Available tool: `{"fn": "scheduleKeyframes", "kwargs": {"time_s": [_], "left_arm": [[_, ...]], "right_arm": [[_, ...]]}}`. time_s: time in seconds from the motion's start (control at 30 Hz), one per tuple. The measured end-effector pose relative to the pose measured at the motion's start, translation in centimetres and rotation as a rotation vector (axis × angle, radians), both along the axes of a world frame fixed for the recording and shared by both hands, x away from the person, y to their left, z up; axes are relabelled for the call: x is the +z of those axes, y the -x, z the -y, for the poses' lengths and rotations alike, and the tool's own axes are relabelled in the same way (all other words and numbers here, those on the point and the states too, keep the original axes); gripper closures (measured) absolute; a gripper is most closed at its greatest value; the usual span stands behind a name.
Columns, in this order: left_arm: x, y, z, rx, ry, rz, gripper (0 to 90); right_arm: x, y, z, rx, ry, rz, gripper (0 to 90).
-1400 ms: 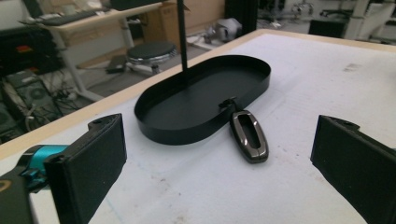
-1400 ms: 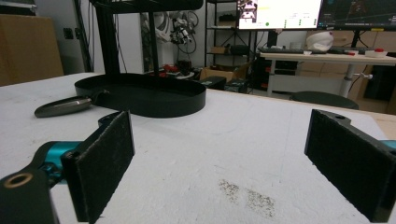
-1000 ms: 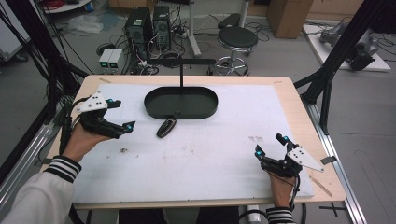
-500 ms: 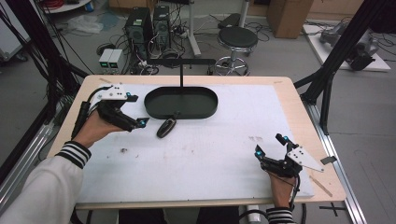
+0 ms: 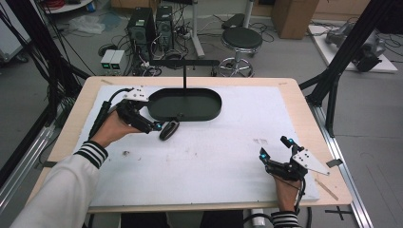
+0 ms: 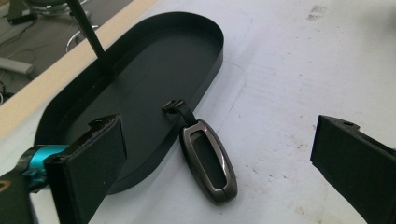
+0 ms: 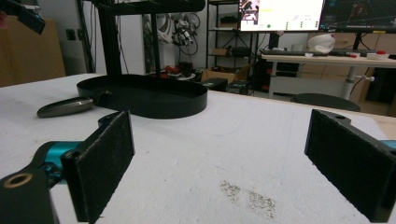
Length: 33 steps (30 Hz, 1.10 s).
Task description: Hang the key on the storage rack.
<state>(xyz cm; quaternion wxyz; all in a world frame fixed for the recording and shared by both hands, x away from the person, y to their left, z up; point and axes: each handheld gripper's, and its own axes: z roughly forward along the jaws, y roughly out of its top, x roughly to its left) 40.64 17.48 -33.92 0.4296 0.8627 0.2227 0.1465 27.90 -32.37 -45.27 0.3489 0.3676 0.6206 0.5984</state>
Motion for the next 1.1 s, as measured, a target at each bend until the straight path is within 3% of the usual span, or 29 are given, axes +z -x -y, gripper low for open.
{"fn": "scheduleKeyframes", "kwargs": {"time_s": [0.43, 0.73, 1.1], "left_arm": [[-2.0, -1.3, 2.4, 0.017, -0.084, -0.092, 4.0], [-3.8, -2.1, 3.6, 0.039, -0.183, -0.155, 4.0], [-5.2, -2.4, 4.7, 0.051, -0.261, -0.206, 4.0]], "right_arm": [[0.0, 0.0, 0.0, 0.003, -0.002, 0.003, 7.3], [0.0, 0.0, 0.0, 0.002, -0.002, 0.002, 7.3], [0.0, 0.0, 0.0, 0.003, -0.003, 0.003, 7.3]]}}
